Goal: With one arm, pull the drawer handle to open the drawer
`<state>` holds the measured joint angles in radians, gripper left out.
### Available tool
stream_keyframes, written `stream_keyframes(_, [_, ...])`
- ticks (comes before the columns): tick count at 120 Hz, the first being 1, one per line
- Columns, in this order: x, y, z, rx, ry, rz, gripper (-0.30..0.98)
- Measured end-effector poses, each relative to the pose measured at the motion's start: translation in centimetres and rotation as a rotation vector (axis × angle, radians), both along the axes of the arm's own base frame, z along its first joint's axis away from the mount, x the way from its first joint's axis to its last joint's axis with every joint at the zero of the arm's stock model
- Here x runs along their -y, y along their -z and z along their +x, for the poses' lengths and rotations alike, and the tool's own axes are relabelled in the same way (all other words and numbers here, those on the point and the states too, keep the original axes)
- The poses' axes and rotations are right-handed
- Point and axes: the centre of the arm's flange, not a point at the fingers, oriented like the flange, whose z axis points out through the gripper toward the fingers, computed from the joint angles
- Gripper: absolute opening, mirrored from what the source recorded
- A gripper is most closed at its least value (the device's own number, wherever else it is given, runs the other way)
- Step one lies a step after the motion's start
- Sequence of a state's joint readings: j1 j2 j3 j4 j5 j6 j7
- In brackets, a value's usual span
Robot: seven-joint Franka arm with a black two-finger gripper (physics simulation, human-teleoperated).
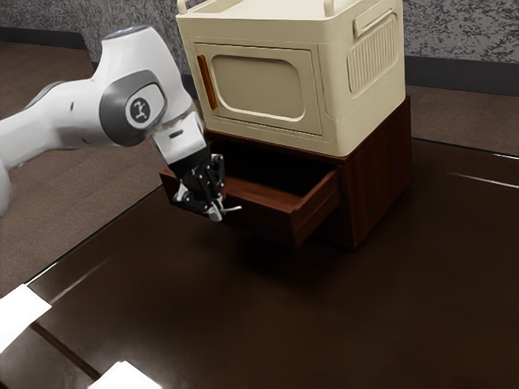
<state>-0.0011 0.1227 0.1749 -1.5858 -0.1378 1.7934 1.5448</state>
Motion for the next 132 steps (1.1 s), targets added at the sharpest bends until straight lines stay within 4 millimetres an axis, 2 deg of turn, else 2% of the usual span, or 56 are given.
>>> stream_keyframes(69, [-0.1, -0.5, -3.9, -0.005, -0.030, -0.010, -0.03])
stream_keyframes(110, [0.0, -1.1, -4.2, 0.002, -0.042, -0.009, 0.08])
stream_keyframes(132, [0.5, -1.7, -4.3, 0.008, -0.036, -0.007, 0.11])
